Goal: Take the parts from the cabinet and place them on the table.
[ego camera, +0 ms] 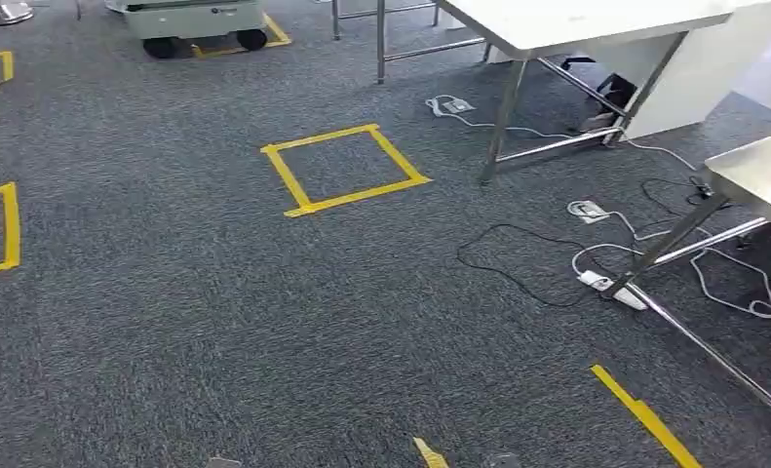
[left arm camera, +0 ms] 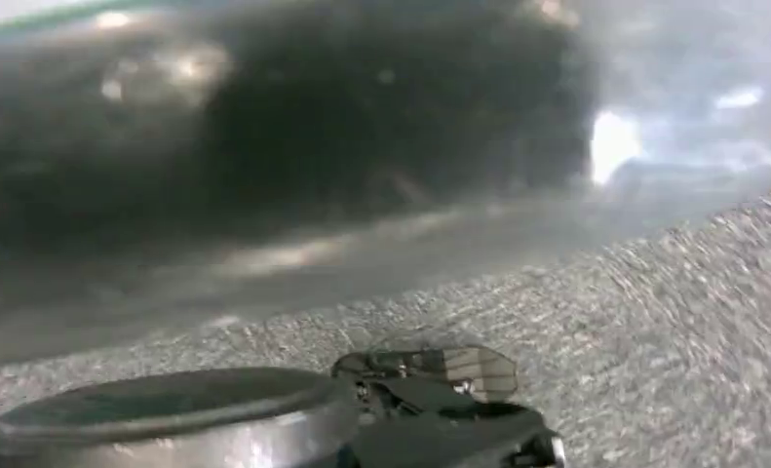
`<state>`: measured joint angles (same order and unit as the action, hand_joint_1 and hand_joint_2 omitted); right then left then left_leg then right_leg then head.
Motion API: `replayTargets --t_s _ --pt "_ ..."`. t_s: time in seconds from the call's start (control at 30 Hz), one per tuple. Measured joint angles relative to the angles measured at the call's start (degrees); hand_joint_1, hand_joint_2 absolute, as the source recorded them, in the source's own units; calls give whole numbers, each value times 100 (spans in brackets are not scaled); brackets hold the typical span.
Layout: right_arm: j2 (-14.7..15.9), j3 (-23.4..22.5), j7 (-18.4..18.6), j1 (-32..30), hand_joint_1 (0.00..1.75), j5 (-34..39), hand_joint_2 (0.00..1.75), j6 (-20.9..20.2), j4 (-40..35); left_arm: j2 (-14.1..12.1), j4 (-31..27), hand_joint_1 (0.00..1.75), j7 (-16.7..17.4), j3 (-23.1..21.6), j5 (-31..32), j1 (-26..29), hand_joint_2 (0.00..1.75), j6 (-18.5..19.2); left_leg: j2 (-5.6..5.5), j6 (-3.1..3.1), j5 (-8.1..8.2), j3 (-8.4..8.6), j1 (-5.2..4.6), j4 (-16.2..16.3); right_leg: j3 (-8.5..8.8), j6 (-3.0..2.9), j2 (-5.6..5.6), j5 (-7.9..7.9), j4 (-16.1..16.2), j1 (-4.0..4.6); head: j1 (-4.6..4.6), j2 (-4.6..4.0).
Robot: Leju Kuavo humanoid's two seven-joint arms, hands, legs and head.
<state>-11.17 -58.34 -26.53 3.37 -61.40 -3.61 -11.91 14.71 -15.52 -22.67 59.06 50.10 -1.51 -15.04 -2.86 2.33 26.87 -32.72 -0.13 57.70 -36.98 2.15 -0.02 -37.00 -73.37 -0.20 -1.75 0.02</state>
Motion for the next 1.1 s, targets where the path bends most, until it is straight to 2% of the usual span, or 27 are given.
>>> replayTargets --t_s 0.03,0.07,0.1,0.13,0.23,0.27,0.3,0.33,0.37,0.4,0.43,0.47,0.5,0.57,0.6,0.63,0.67,0.77,0.8,0.83,0.87,0.93,0.97,1.0,1.03,1.07,1.1 --pt "0 0 -4 4 0 -2 0 0 0 2 0 0 0 2 18 0 0 0 -91 -3 -1 11 0 1 182 -14 24 299 445 -1 -2 -2" --pt "0 0 -7 7 0 -4 0 0 0 7 0 0 0 2 31 -4 0 0 -168 -8 -3 25 0 1 422 -34 123 592 982 -5 -2 -2" --pt "0 0 -9 7 0 -4 0 0 0 17 0 0 0 2 31 -9 0 0 -234 -18 -6 24 9 1 612 -56 410 770 1429 -23 -9 -2" --pt "0 -2 -11 7 0 -7 0 0 0 22 0 0 0 2 35 -28 0 0 -291 -58 -8 -10 -29 34 668 -83 646 704 1580 -56 -7 -2" --pt "0 -2 -15 5 0 -9 0 0 0 31 0 0 -7 2 46 -13 0 -2 -497 -184 -86 -98 35 8 717 -116 470 702 1608 -19 -11 0" --pt "-2 -2 -15 4 0 -9 0 0 0 28 2 0 -7 2 46 -9 0 -4 -544 -209 -81 -118 25 20 739 -164 386 735 1661 -52 -4 -2" --pt "-4 -2 -18 10 0 -11 0 0 0 28 0 0 -7 2 46 -5 0 -4 -251 -223 1 -137 9 106 758 -193 282 752 1683 -63 -5 -2" --pt "-4 -2 -24 14 0 -11 0 0 0 28 0 0 -7 4 46 -11 0 -7 17 -256 193 -249 -4 352 762 -222 206 744 1688 -54 39 -2" --pt "-4 -2 -22 0 0 -11 0 0 0 28 0 0 -7 2 46 -27 0 -7 150 -287 440 -446 7 781 765 -233 99 735 1687 -44 50 0" --pt "-4 -2 -22 -17 0 -11 0 0 0 28 0 0 -7 2 46 -38 0 -7 205 -311 678 -688 25 1292 766 -247 -24 725 1686 -33 42 -2" --pt "-4 -2 -22 -26 0 -11 0 0 0 28 0 0 -7 2 46 -35 0 -4 221 -333 817 -881 45 1706 761 -247 -127 721 1683 -30 44 -2" --pt "-4 -2 -22 -27 0 -11 0 0 0 28 0 0 -7 4 46 -20 0 -4 226 -351 804 -930 61 1827 763 -245 -213 716 1682 -30 44 0" --pt "-4 -2 -22 -23 0 -11 0 0 0 26 0 0 -7 4 46 -5 0 -6 235 -362 667 -848 73 1700 768 -237 -288 709 1682 -30 46 -2" --pt "-7 -2 -22 -13 0 -11 0 0 0 22 0 0 -7 4 46 -4 0 -7 338 -359 177 -336 87 780 806 -210 -434 684 1681 -36 46 -2" --pt "-9 -2 -22 -9 0 -11 0 0 -2 22 0 0 -7 4 48 -10 0 -7 591 -346 -5 -17 81 233 841 -180 -488 664 1680 -23 48 -2" --pt "-9 -2 -24 -9 0 -9 0 0 -2 28 0 0 -9 4 48 -28 0 -7 790 -341 111 67 6 62 819 -137 -541 632 1668 25 61 -2" --pt "-9 -2 -22 -10 0 -11 0 0 -2 33 0 0 -11 4 50 -47 0 -4 722 -261 94 46 23 45 804 -109 -589 615 1660 36 52 0" --pt "-11 -2 -24 20 0 -11 0 0 -2 33 0 0 -22 7 53 1 0 -6 538 -158 79 28 -9 13 911 -28 -765 599 1697 13 61 -2" --pt "-13 -2 -26 30 0 -11 0 0 -4 35 0 0 -24 7 52 11 0 -4 482 -114 51 39 28 -10 855 25 -528 518 1633 -18 44 0" --pt "-13 -2 -30 30 0 -9 0 0 -4 35 0 0 -24 7 55 4 0 -4 437 -72 49 34 34 -10 765 26 -244 346 1408 -26 20 -2" --pt "-15 -2 -31 24 0 -11 0 0 -4 37 0 0 -24 7 55 -13 0 -4 369 -43 43 22 33 -9 578 27 -102 123 990 -31 6 -2" --pt "-13 -4 -26 1 0 -11 0 -2 -4 44 0 0 -26 7 66 -21 0 2 215 -28 35 11 17 -7 90 24 -12 -256 11 -29 -2 0" --pt "-13 -4 -26 -4 0 -11 0 -2 -4 44 0 0 -26 9 74 -16 0 4 132 -27 35 15 9 -5 -69 15 -6 -270 -236 -29 -4 0" --pt "-13 -4 -26 -8 0 -9 0 -2 -4 44 0 0 -26 9 79 -11 0 6 48 -27 35 22 4 -2 -77 2 -6 -117 -152 -30 -4 0" --pt "-13 -4 -26 -7 0 -9 0 -2 -4 44 0 0 -26 9 81 -9 0 7 -36 -28 35 31 3 -1 30 -16 8 138 160 -30 -7 0" --pt "-13 -7 -26 -5 0 -11 0 -2 -4 46 0 0 -26 9 87 -13 0 13 -124 -29 36 44 3 -1 233 -34 50 431 646 -30 -7 -2" --pt "-13 -4 -26 -2 0 -9 0 -2 -7 52 0 0 -26 9 87 -18 0 17 -199 -33 38 59 5 -1 462 -60 184 698 1172 -33 -9 0"
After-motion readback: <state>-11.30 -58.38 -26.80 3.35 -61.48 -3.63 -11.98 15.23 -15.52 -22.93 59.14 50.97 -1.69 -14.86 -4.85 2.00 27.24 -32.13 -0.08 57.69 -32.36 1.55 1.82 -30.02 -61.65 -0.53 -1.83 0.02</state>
